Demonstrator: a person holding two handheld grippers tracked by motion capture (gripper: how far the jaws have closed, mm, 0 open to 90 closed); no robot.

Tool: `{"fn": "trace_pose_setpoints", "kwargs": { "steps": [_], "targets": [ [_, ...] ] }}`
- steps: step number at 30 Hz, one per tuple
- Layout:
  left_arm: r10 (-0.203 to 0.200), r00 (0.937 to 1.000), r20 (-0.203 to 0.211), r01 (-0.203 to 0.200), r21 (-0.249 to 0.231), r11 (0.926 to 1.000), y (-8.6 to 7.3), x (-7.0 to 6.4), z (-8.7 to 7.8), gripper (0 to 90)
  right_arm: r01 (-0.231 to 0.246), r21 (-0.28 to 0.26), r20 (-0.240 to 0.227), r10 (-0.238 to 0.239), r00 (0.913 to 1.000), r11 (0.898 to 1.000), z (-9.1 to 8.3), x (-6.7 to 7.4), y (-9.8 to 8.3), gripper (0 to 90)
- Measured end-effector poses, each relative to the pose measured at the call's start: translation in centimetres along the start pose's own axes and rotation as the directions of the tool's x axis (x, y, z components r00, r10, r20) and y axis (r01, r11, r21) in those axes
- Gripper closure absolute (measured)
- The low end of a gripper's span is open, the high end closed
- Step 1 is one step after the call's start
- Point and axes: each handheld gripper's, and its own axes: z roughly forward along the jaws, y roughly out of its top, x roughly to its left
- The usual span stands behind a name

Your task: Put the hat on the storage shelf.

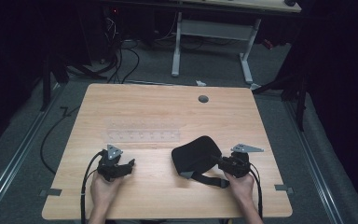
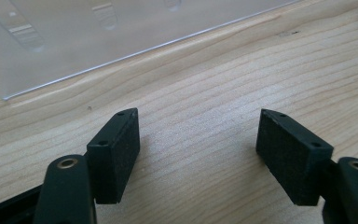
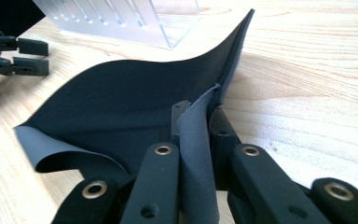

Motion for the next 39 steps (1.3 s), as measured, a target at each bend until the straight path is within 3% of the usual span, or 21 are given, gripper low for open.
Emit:
{"fn": "trace_pose_setpoints", "kwargs": {
  "steps": [15, 25, 32, 39],
  "targets": [
    [0.004, 0.9999, 0.009, -0.004, 0.006, 1.0000, 0.0, 0.0, 0.0, 28.7, 0.014, -0.023, 0.013, -0.014, 0.9998, 1.000, -1.8, 0.6, 0.5, 85.5],
    [0.006, 0.9998, 0.016, -0.006, 0.011, 0.9999, 0.0, 0.0, 0.0, 27.9, 0.060, -0.030, 0.008, -0.060, 0.9982, 0.998, -2.5, 2.6, 2.5, 85.5],
    [0.029, 0.9994, 0.018, -0.029, 0.007, 0.9996, 0.1, 0.2, -0.2, 28.1, 0.060, -0.035, -0.010, -0.060, 0.9981, 0.998, -2.5, 3.2, 2.9, 85.5],
    [0.024, 0.9956, 0.091, -0.022, -0.021, 0.9995, 1.0, -0.3, -1.2, 29.0, 0.060, -0.037, -0.043, -0.062, 0.9972, 0.997, -1.9, 4.1, 3.2, 85.5]
  ]
}}
